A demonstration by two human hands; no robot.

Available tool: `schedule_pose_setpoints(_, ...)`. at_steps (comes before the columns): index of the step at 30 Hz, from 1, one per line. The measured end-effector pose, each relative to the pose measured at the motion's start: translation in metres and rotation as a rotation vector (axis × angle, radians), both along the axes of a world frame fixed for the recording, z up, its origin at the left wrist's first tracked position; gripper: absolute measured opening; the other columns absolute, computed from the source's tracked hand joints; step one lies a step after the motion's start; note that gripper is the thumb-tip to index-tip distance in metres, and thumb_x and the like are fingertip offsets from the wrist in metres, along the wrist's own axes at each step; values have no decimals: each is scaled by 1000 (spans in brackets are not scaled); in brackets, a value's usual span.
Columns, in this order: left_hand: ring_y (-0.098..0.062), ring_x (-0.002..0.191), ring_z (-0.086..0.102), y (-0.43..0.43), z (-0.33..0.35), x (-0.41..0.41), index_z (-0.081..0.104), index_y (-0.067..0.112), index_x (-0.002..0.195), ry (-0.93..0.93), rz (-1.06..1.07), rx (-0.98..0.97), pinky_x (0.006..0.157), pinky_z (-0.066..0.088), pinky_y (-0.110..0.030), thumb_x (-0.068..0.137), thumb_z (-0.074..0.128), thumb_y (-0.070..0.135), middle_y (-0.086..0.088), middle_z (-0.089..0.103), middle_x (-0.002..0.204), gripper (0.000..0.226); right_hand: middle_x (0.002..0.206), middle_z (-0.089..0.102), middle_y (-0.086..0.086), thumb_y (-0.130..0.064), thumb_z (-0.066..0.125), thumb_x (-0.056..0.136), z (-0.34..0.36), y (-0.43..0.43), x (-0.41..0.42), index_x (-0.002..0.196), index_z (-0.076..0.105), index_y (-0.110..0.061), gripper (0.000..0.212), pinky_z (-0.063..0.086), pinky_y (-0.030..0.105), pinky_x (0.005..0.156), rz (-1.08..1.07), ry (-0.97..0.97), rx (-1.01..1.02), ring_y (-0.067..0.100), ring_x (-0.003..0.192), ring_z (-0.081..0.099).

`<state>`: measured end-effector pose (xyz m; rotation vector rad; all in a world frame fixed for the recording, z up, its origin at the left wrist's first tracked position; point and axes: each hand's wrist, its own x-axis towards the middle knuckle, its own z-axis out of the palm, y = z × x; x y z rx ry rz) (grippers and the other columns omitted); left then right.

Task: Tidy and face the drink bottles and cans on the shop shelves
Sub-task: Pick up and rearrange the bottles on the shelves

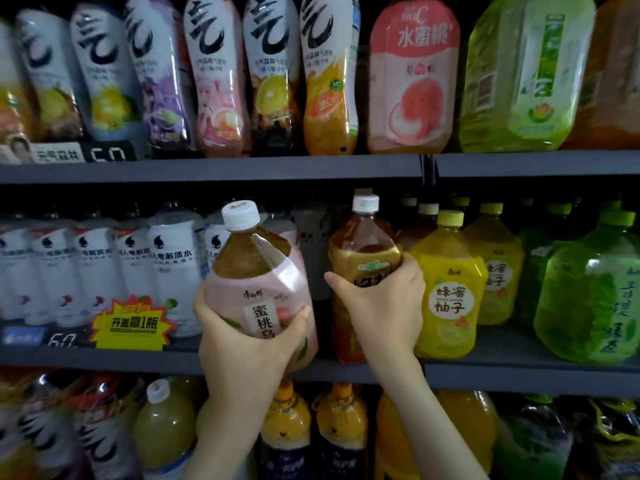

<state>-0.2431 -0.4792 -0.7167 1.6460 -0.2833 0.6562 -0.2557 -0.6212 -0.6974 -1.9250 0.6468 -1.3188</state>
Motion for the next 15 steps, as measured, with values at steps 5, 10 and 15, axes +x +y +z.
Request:
schedule_pose_setpoints(5, -12, 86, 55, -7, -4, 12, 29, 11, 139, 20, -34, -39, 67, 42, -16, 52, 89, 33, 3, 54, 108, 108, 143, 33, 12, -54, 75, 68, -7, 0, 17, 147, 11, -2, 113, 33, 29, 103, -39, 105, -134, 25, 132, 29)
schedule_pose_setpoints(10, -22, 109, 57, -21, -8, 18, 29, 16, 139, 27, -70, -50, 78, 45, -26, 47, 86, 43, -5, 55, 126, 111, 147, 30, 16, -33, 81, 69, -32, 3, 12, 149, 7, -6, 113, 34, 37, 107, -69, 85, -286, 25, 134, 25)
schedule_pose_setpoints(15, -13, 100, 56, -22, -6, 16, 31, 17, 139, 47, -115, -51, 70, 40, -14, 47, 83, 45, 0, 57, 121, 109, 119, 52, 21, -33, 86, 58, -31, -7, 14, 129, 41, -6, 89, 49, 41, 79, -164, 107, -463, 33, 101, 51)
